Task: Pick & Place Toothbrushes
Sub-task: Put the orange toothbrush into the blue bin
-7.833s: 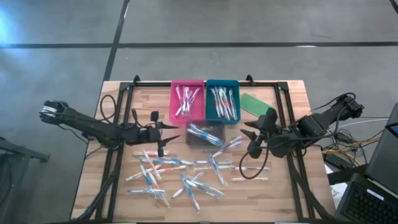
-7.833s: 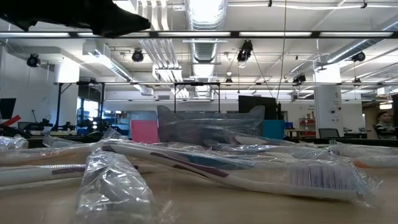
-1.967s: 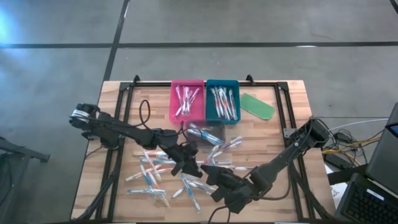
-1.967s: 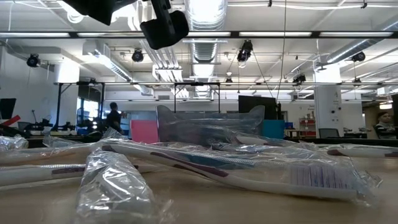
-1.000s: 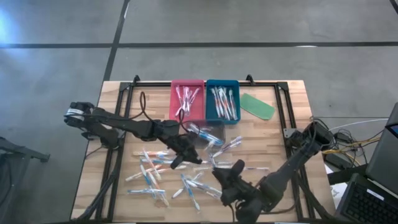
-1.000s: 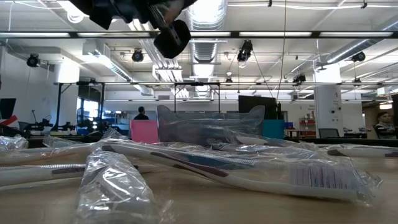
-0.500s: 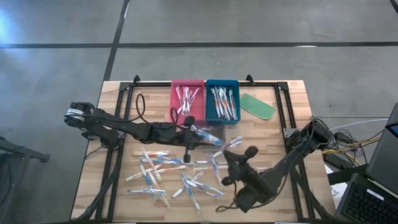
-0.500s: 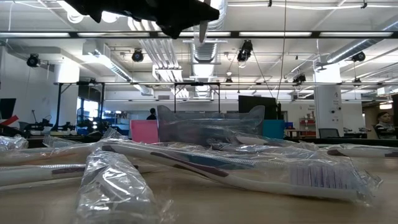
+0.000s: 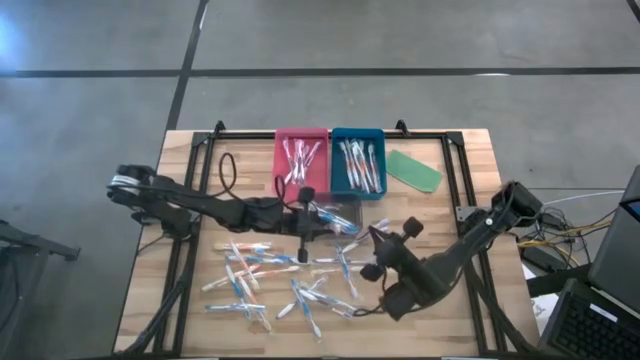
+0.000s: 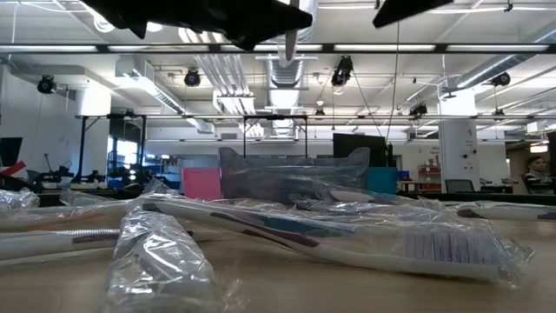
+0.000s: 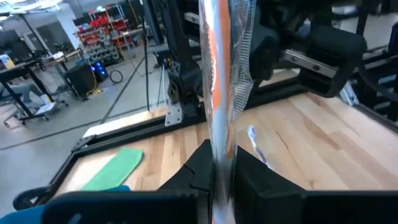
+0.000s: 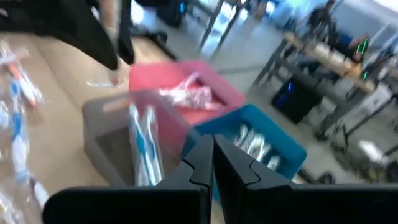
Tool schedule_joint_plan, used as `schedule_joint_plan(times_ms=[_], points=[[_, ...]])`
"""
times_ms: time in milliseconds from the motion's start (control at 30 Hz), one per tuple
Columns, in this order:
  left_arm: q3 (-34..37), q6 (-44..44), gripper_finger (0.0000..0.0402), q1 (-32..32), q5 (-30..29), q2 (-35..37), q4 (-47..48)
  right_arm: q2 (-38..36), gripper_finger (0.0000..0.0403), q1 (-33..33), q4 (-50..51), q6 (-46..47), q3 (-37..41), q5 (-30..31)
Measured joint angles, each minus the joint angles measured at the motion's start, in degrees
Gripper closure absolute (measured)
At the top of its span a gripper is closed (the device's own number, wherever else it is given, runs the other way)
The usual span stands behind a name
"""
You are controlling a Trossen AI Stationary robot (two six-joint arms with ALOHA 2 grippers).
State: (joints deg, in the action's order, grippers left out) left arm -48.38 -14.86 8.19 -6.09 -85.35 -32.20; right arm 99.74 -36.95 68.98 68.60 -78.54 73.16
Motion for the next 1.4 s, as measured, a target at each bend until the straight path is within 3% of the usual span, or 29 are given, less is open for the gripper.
schedule_joint_plan(times_ms=[133, 333, 567, 833, 933, 1133, 1400], points=[[0.00, -0.04, 0.0374, -0.52, 0.00, -1.86, -1.14, -0.14, 0.0394, 1.71, -4.86, -4.85, 1.27, -6.66], [0.00, 0.16, 0.0374, -1.25, -0.02, -3.25, -2.38, -0.20, 0.0394, 4.75, -23.85, -26.42, 3.96, -21.04], [0.00, 0.44, 0.0371, -1.25, 0.00, -3.01, -1.54, -0.56, 0.0394, 4.42, -37.13, -41.83, 4.11, -23.11], [0.02, 0.64, 0.0372, -1.25, 0.00, -3.01, -1.20, -2.24, 0.0394, 4.06, -49.32, -54.27, 4.11, -38.42], [0.04, 1.56, 0.0370, -1.23, 0.17, -2.99, -1.22, -3.80, 0.0394, 3.65, -51.84, -58.36, 4.13, -37.76], [0.07, 2.08, 0.0375, -0.94, 2.78, -2.68, -1.81, -7.10, 0.0394, 1.78, -54.36, -62.03, 6.38, -29.96], [0.09, 3.00, 0.0375, -0.86, 6.86, -2.68, -3.39, -15.19, 0.0394, 0.96, -65.22, -63.44, 17.32, -28.91]])
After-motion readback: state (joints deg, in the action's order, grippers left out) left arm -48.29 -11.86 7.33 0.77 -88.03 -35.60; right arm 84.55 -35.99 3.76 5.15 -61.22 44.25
